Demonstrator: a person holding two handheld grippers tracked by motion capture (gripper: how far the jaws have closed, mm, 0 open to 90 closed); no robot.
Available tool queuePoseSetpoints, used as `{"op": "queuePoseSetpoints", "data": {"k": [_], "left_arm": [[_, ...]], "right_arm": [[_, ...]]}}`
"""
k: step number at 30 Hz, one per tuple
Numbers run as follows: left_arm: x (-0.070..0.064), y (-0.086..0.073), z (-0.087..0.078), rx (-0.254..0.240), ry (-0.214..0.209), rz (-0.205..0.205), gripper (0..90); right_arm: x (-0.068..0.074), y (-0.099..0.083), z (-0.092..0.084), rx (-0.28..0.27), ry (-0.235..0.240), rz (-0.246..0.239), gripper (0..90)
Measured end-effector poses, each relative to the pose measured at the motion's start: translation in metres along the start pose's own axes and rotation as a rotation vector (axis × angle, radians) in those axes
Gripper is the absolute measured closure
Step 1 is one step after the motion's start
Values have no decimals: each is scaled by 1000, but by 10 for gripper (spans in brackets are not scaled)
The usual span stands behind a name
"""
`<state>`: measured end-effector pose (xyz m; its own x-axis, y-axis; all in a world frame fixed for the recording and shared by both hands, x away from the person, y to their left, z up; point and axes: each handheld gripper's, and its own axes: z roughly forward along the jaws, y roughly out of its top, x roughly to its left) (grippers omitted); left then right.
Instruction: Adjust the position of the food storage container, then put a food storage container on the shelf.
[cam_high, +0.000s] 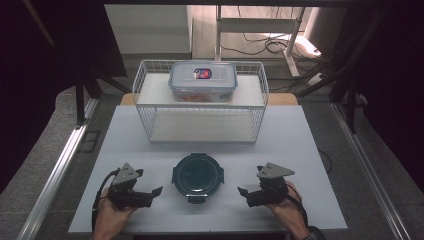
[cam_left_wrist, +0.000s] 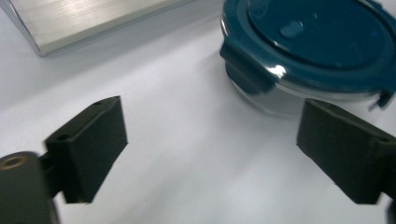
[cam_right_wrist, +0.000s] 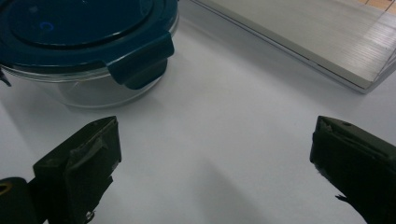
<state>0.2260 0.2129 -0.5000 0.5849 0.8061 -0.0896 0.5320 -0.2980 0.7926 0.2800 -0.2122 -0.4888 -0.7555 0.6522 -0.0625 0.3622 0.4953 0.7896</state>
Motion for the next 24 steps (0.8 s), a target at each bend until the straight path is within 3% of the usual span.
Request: {"op": "queuePoseSetpoints", "data": {"k": [3,5,13,24], "left_arm": [[0,-7,2,-5,-3,-14,49],[1,-11,7,17,-4,-20,45],[3,-16,13,27,22,17,37],[10,-18,13,4,28,-20,67]], "right_arm": [[2,-1,-1,-5,2,-3,17],[4,-2,0,-1,8,-5,16],[5,-6,5,21,19,-16,14],[3,-7,6,26,13,-15,14]]}}
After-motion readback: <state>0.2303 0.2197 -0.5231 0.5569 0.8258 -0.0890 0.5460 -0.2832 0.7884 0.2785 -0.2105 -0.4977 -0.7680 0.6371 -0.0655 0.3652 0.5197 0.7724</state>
